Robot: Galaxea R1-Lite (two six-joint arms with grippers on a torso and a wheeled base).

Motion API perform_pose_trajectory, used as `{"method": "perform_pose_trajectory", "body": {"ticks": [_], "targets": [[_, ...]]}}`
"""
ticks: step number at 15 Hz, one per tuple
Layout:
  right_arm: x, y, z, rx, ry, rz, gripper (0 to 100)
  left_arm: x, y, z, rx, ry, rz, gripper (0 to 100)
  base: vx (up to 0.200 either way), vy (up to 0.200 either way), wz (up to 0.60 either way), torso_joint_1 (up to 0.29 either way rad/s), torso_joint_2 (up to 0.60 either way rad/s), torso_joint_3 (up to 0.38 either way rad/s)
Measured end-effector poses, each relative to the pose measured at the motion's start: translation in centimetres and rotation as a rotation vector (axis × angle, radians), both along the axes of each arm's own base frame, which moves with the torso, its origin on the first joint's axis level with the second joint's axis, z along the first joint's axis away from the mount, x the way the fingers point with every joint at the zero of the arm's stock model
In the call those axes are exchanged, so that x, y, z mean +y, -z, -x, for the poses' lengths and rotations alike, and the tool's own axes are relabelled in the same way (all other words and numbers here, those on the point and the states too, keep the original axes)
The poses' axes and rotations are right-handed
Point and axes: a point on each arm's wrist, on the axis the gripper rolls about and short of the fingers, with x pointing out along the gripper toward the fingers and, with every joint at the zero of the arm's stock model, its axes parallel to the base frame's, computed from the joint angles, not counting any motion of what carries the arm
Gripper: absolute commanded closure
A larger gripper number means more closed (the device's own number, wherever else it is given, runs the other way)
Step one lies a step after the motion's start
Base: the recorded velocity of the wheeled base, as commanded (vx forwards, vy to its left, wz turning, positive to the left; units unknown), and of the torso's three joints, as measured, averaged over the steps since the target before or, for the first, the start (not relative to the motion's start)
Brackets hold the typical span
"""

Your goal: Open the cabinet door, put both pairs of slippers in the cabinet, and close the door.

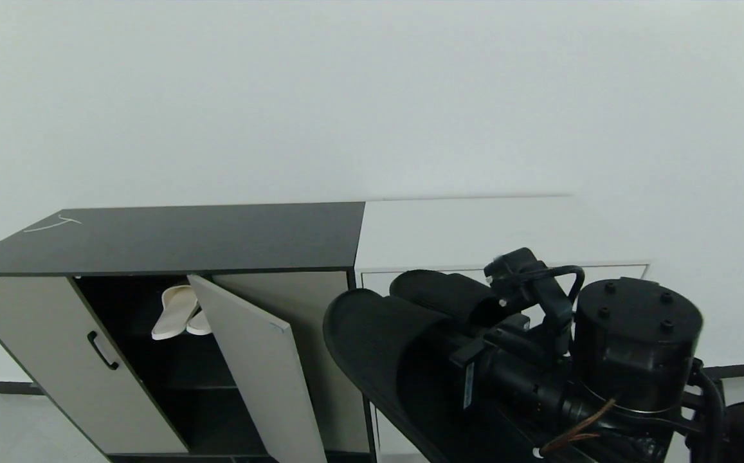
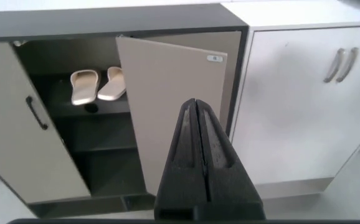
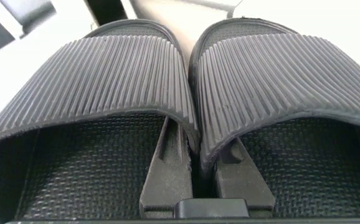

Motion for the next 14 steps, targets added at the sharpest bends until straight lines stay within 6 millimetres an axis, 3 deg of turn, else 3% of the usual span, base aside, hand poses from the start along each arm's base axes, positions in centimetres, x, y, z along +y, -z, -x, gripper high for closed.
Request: {"method": "perform_pose_trajectory", "body": {"ticks": [14], "targets": [[-2.1, -0.5, 0.8, -0.026, -0.021, -0.036, 100, 0.0, 0.0, 0.0, -0.001, 0.000, 0.000, 100, 0.000, 0.200, 0.00, 0.003, 0.00, 0.001]]}}
